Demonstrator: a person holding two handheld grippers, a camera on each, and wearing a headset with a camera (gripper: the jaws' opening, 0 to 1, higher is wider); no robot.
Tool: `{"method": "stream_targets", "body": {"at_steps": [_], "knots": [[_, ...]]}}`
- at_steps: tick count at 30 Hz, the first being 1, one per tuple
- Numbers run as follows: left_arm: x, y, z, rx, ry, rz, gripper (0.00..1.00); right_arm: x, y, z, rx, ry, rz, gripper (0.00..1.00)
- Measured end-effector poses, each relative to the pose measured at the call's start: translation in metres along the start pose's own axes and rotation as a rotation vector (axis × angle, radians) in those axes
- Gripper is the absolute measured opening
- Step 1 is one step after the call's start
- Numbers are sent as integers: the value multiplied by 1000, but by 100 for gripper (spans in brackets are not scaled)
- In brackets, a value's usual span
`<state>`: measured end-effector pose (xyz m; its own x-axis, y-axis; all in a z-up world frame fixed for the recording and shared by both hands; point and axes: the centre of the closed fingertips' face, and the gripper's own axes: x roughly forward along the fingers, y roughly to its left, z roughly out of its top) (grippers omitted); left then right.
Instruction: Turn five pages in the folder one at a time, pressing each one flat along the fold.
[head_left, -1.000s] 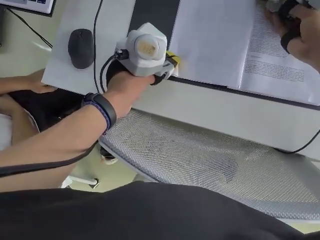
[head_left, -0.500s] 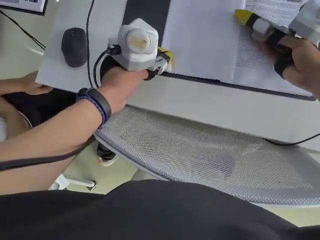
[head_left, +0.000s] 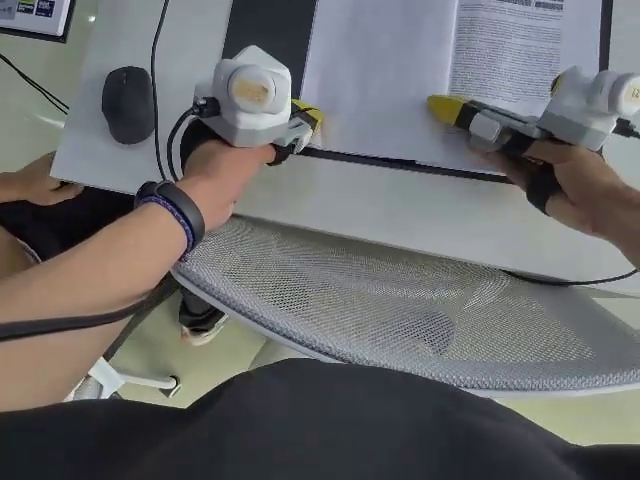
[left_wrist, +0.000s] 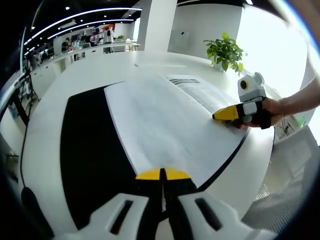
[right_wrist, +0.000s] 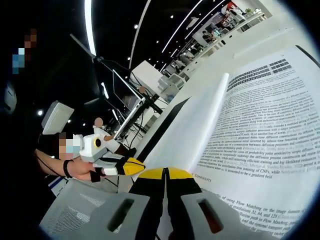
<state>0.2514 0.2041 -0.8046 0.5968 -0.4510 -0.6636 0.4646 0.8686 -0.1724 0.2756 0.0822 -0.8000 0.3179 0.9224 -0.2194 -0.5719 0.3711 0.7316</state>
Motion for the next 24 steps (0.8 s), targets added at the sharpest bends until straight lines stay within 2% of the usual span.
{"method": "stream_targets", "body": {"at_steps": [2, 4, 8, 12, 16, 24], "knots": [[3, 3, -1, -2, -3, 2, 0, -3, 8, -10, -1, 19, 5, 0], [5, 4, -1, 3, -4, 2, 0, -5, 10, -13, -8, 34, 11, 0], [6, 5, -2, 5, -2, 0, 0, -8, 24, -23, -4, 64, 23, 0], [7, 5, -2, 4, 0, 0, 0, -12, 32, -30, 6, 67, 23, 0], [8, 5, -2, 2, 0, 0, 0, -13, 37, -31, 19, 61, 18, 0], [7, 4, -3, 1, 4, -1, 0, -14, 41, -35, 10, 92, 9, 0]]}}
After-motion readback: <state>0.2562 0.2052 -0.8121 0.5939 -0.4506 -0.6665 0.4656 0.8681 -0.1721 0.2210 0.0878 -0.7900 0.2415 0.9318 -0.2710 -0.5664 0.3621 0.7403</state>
